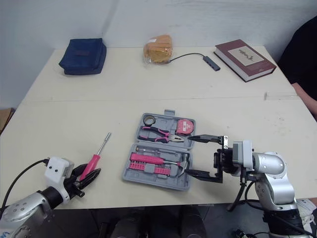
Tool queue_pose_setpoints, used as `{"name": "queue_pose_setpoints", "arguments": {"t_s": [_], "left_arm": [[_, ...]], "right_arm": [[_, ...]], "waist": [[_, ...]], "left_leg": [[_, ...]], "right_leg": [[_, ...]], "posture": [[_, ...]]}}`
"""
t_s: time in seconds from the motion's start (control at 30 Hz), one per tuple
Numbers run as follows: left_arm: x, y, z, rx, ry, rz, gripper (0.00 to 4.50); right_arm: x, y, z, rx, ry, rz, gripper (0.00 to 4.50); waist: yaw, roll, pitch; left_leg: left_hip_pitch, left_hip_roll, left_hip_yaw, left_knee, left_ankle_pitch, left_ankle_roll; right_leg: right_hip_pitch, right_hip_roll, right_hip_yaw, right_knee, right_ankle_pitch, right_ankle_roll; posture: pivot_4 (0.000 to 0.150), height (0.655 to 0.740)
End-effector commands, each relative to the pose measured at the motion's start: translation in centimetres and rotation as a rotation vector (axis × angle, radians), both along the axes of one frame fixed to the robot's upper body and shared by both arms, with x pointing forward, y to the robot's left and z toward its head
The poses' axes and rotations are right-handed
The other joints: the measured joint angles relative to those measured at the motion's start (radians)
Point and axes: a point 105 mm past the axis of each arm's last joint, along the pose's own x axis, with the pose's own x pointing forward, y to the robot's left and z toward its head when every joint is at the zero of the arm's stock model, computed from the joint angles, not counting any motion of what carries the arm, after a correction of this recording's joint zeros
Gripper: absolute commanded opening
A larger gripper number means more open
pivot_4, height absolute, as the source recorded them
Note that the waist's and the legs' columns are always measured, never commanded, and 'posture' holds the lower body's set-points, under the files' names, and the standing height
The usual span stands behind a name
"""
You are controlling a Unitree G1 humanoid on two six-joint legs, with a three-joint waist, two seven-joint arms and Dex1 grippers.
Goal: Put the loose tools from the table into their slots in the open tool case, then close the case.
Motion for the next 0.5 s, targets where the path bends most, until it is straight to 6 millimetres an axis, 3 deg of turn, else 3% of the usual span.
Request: {"name": "queue_pose_setpoints", "arguments": {"t_s": [0.03, 0.07, 0.13, 0.23, 0.4, 0.5], "left_arm": [[0.1, -0.3, 0.0, 0.005, 0.005, -0.018, 0.76], [0.3, -0.3, 0.2, 0.004, -0.008, -0.019, 0.54], [0.6, -0.5, 0.7, 0.011, -0.037, -0.056, 0.55], [1.7, -1.2, 4.3, 0.010, -0.227, -0.170, 0.55], [1.1, -4.3, 8.0, 0.024, -0.387, -0.529, 0.55], [0.1, -6.5, 7.8, 0.113, -0.358, -0.837, 0.55]], "right_arm": [[-0.5, -0.2, 1.1, 0.000, -0.044, -0.009, 4.50], [-0.5, -0.3, 1.1, -0.002, -0.045, -0.015, 4.50], [-0.5, -0.6, 1.4, 0.003, -0.044, -0.038, 4.50], [-0.8, -1.6, 1.4, -0.016, -0.046, -0.091, 4.50], [-1.5, -2.8, 1.0, -0.073, -0.046, -0.119, 4.50], [-1.7, -3.0, 1.0, -0.092, -0.046, -0.123, 4.50]], "waist": [[0.000, 0.000, 0.000], [0.001, 0.000, 0.000], [0.002, 0.000, 0.000], [0.006, 0.000, 0.000], [0.015, 0.000, 0.000], [0.011, 0.000, 0.000]], "left_leg": [[0.000, 0.000, 0.000, 0.000, 0.000, 0.000], [0.000, 0.000, 0.000, 0.000, 0.000, 0.000], [0.000, 0.000, 0.000, 0.000, 0.000, 0.000], [0.000, -0.001, 0.000, 0.000, 0.000, 0.000], [-0.001, -0.001, 0.000, 0.000, 0.000, 0.000], [0.000, 0.000, 0.000, 0.000, 0.000, 0.000]], "right_leg": [[0.000, 0.000, 0.000, 0.000, 0.000, 0.000], [0.000, 0.000, 0.000, 0.000, 0.000, 0.000], [0.000, 0.000, 0.000, 0.000, 0.000, 0.000], [0.000, 0.000, -0.001, 0.000, 0.000, 0.000], [0.000, 0.000, -0.001, 0.000, 0.000, 0.000], [0.000, 0.001, 0.000, 0.000, 0.000, 0.000]], "posture": [[0.150, 0.7400], [0.150, 0.7400], [0.150, 0.7400], [0.150, 0.7400], [0.150, 0.7400], [0.150, 0.7400]]}}
